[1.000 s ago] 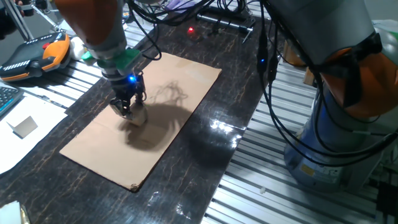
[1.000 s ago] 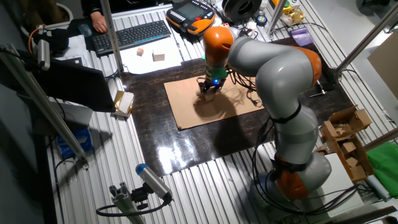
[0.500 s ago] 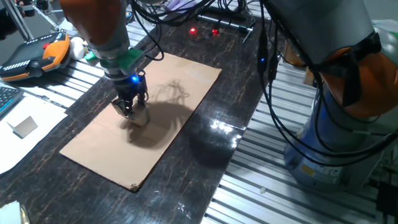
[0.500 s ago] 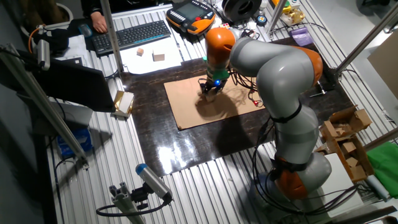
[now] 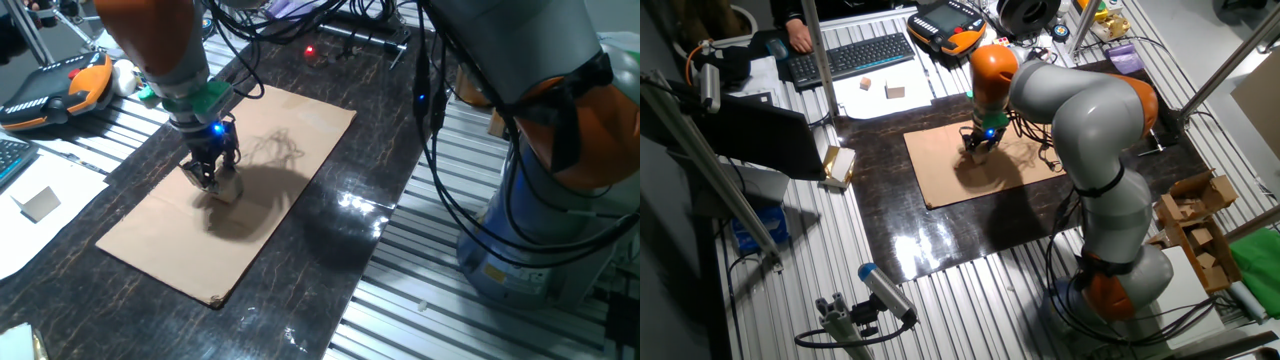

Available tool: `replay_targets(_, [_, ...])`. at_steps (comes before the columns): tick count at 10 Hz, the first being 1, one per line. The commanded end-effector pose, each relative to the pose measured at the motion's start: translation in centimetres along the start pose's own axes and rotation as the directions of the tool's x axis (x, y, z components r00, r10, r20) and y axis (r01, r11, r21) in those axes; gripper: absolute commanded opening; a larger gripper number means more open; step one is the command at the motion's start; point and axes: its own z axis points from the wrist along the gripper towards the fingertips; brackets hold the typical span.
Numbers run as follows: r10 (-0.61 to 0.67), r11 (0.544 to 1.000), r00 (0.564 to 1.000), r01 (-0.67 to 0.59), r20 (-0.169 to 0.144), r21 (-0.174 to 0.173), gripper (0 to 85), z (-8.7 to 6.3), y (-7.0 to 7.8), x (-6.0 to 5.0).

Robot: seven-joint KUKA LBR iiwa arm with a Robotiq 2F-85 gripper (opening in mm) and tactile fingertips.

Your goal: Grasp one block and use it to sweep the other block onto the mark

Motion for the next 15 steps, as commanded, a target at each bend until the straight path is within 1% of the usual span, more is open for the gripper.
replay_targets(1, [0.007,1.000,1.000,-0.007,0.000,0.005,67.0,0.0,0.1,0.1])
replay_targets(3, [-0.005,1.000,1.000,0.006,-0.001,0.009,68.7,0.1,0.0,0.0])
replay_targets(4, [-0.005,1.000,1.000,0.005,-0.001,0.010,69.0,-0.2,-0.1,0.0])
replay_targets(5, [-0.009,1.000,1.000,0.009,-0.021,0.021,68.7,-1.5,-0.4,0.0])
replay_targets(6, [-0.006,1.000,0.999,0.007,-0.040,0.024,68.0,-2.7,-0.5,0.1])
replay_targets(7, [-0.004,0.999,0.999,0.005,-0.038,0.036,64.0,-3.9,-0.6,0.5])
replay_targets(8, [-0.006,0.999,0.999,0.008,-0.036,0.042,58.0,-5.0,-0.9,0.8])
replay_targets(9, [-0.028,0.998,0.999,0.030,-0.042,0.047,49.7,-6.2,-1.6,1.1])
replay_targets(10, [-0.050,0.997,0.997,0.053,-0.052,0.049,39.0,-7.2,-2.5,1.3])
replay_targets(11, [-0.066,0.997,0.996,0.068,-0.061,0.043,27.0,-8.3,-3.5,1.4])
replay_targets(12, [-0.089,0.995,0.994,0.092,-0.070,0.047,14.7,-9.2,-4.7,1.5])
replay_targets(13, [-0.109,0.993,0.991,0.112,-0.079,0.040,4.3,-9.9,-5.6,1.5])
replay_targets(14, [-0.120,0.992,0.989,0.123,-0.084,0.037,0.7,-10.4,-6.4,1.6])
replay_targets(15, [-0.127,0.991,0.988,0.131,-0.085,0.038,0.7,-10.6,-6.9,1.8])
